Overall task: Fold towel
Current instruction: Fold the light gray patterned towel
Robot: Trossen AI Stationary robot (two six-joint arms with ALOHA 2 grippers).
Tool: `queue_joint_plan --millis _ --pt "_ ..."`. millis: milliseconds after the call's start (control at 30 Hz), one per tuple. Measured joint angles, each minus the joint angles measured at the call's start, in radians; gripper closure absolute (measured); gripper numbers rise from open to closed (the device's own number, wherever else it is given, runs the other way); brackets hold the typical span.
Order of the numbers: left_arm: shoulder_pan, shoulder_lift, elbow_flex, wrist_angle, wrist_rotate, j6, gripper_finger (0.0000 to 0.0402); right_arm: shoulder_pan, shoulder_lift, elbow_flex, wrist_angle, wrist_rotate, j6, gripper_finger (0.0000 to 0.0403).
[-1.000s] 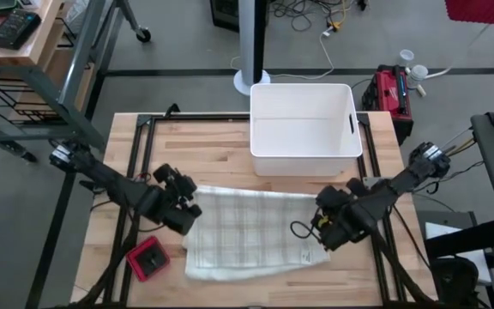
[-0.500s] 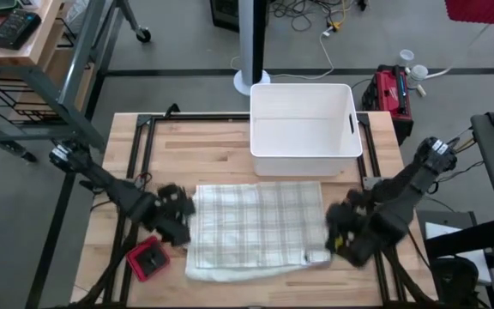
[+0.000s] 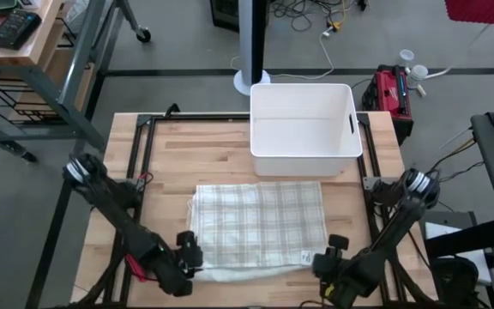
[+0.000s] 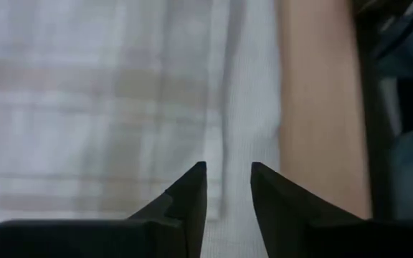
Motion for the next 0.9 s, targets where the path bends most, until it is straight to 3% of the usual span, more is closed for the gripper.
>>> queue_joint_plan --millis 233,467,600,767,900 --pt "0.0 0.137 0.007 0.002 0.023 -0.077 0.0293 0.0 0.079 0.019 0.002 -0.013 0.001 0.0236" --pt "0.002 0.175 0.008 -0.005 0.017 -0.139 0.028 -0.012 0.103 -0.006 -0.073 -0.031 0.018 0.0255" --pt "0.002 0.158 0.007 -0.012 0.023 -0.171 0.0288 -0.012 0.103 -0.005 -0.09 -0.036 0.017 0.0296" --pt "0.002 0.142 0.007 -0.059 0.019 -0.176 0.0313 -0.018 0.103 -0.006 -0.139 -0.021 0.019 0.0388" --pt "0.001 0.142 0.007 -0.092 0.018 -0.198 0.0335 -0.018 0.103 -0.006 -0.146 0.009 0.068 0.0392"
